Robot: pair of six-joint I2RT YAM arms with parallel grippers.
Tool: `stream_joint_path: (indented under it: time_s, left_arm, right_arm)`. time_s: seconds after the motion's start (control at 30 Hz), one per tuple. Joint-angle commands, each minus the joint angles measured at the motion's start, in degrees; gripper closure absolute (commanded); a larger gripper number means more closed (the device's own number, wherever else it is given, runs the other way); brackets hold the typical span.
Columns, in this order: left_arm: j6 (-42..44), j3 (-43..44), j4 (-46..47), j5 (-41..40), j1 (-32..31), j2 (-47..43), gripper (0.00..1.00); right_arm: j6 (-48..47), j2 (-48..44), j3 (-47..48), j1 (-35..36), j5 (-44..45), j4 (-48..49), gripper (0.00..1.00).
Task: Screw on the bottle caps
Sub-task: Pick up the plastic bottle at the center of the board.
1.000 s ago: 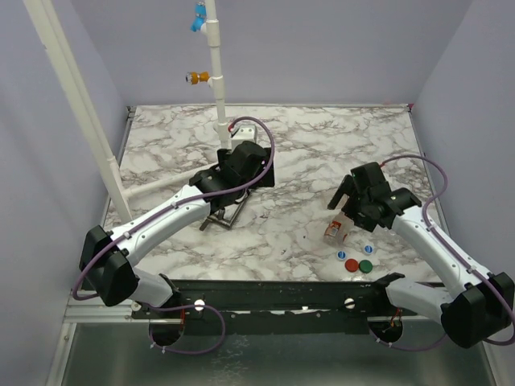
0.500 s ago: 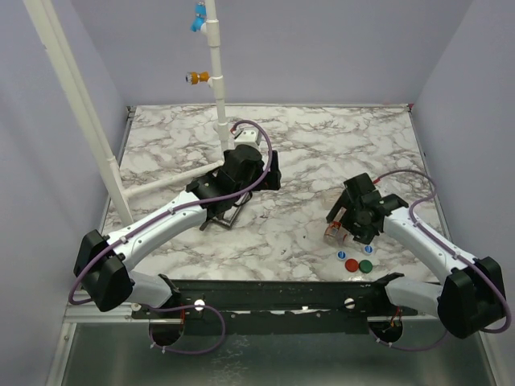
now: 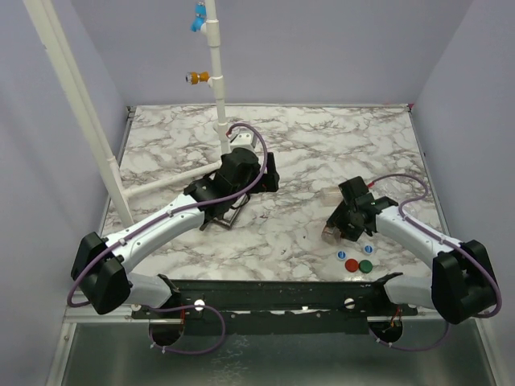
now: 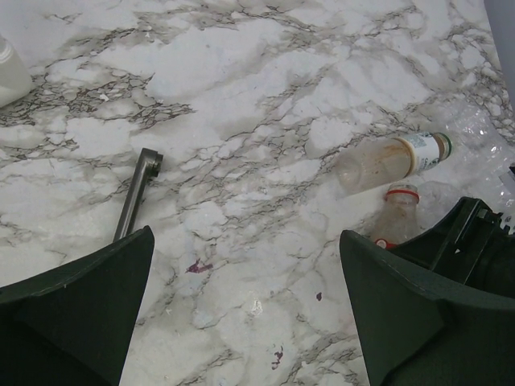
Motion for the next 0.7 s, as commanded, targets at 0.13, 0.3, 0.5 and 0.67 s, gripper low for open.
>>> stream_joint_path:
  time_s: [0.13,0.3,0.5,0.67]
  left_arm:
    - [-6.56,-2.46,2.52,6.77,2.35,-2.21,0.01]
    - [-9.31,-2.76,5.54,14.25,3.12,-2.07,0.01]
    - [-14.46,-5.92,15.00,24.42,5.28,-2.76,0.01]
    - [-18.71,-7.63,23.47,31.01,7.13,-2.82,0.01]
  right_arm:
    - [-5.99,-5.55,2.81,0.48,-6.81,1.97,0.57]
    - [-9.88,-12.17,5.64,1.00,-15.61,5.45,0.58]
    - [-13.67,-16.09,4.96,1.17,-28.08,19.06,0.58]
    - [-13.13,-16.03,2.63,1.39,-37.79,32.39,0.58]
